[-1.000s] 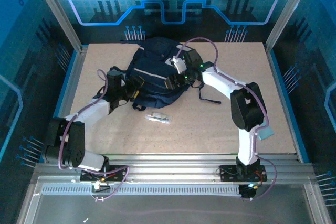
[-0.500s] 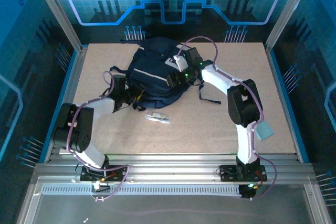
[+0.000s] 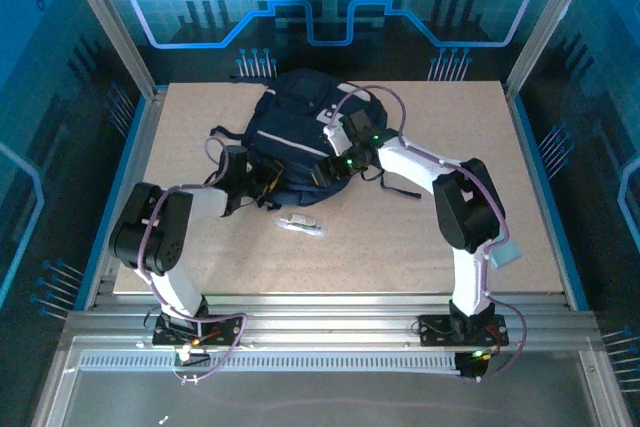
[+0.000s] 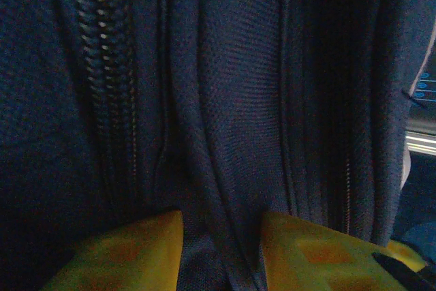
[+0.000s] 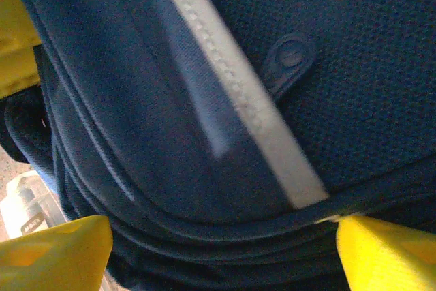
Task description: Pack books, pencil case, and school supplies into a backpack
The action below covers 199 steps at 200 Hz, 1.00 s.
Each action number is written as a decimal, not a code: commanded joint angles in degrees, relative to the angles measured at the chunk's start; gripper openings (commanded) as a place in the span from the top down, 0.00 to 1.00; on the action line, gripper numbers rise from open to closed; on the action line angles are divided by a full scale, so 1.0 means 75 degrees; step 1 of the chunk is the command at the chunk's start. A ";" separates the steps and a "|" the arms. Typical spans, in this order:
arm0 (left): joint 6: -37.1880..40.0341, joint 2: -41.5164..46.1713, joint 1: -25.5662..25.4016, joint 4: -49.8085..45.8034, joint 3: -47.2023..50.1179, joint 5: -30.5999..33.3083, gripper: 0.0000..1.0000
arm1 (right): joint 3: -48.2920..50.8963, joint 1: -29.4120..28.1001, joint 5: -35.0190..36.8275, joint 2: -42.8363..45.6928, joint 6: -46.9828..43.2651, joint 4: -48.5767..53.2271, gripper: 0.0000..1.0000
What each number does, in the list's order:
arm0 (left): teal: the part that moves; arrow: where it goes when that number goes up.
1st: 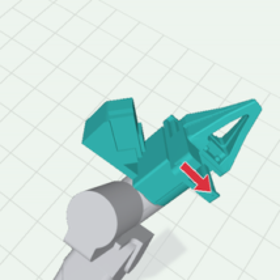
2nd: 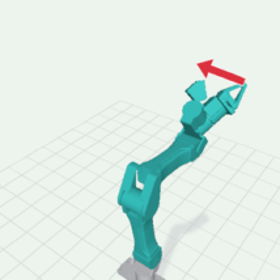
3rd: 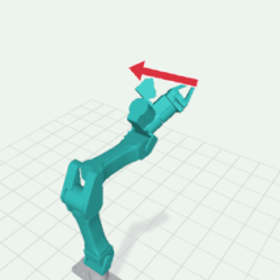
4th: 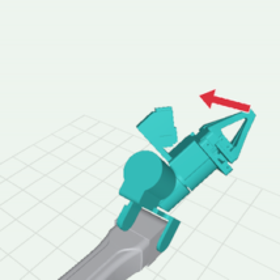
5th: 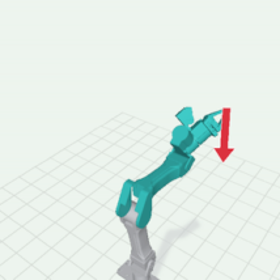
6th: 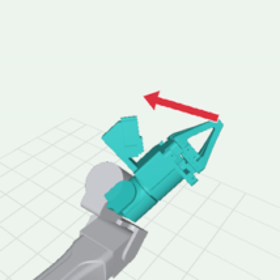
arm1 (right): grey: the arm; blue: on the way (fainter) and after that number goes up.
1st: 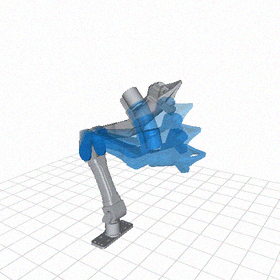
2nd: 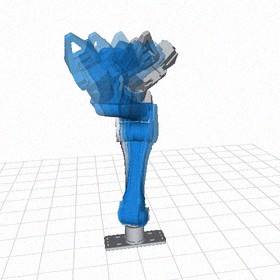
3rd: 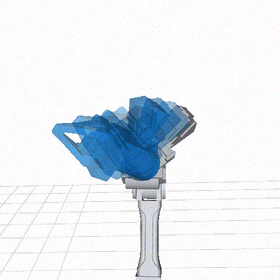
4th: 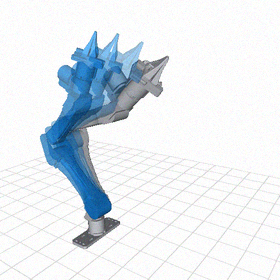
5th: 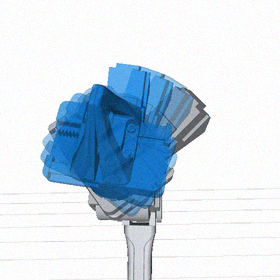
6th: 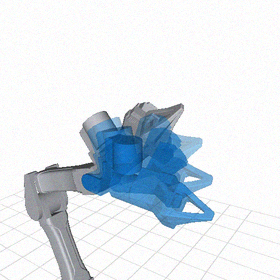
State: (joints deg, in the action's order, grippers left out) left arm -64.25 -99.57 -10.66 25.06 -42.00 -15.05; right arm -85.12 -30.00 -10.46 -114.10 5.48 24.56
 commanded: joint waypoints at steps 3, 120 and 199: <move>-0.0290 -0.0559 -0.0226 -0.0110 -0.0025 -0.0343 0.63 | 0.0007 0.0062 0.0386 0.0241 0.0196 0.0102 0.14; -0.0354 -0.0502 -0.0226 -0.0037 0.0064 -0.0443 0.60 | -0.1237 0.0162 0.1124 -0.0817 -0.0468 0.0224 0.14; -0.0365 -0.0329 -0.0229 -0.0195 0.0042 -0.0402 0.56 | -0.0241 0.0414 0.1347 -0.0015 0.0298 -0.0380 0.12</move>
State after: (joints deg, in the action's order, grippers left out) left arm -66.11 -100.84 -11.31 28.25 -42.28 -16.58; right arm -89.38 -27.68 -1.87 -116.66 5.13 21.61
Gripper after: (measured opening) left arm 0.435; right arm 0.876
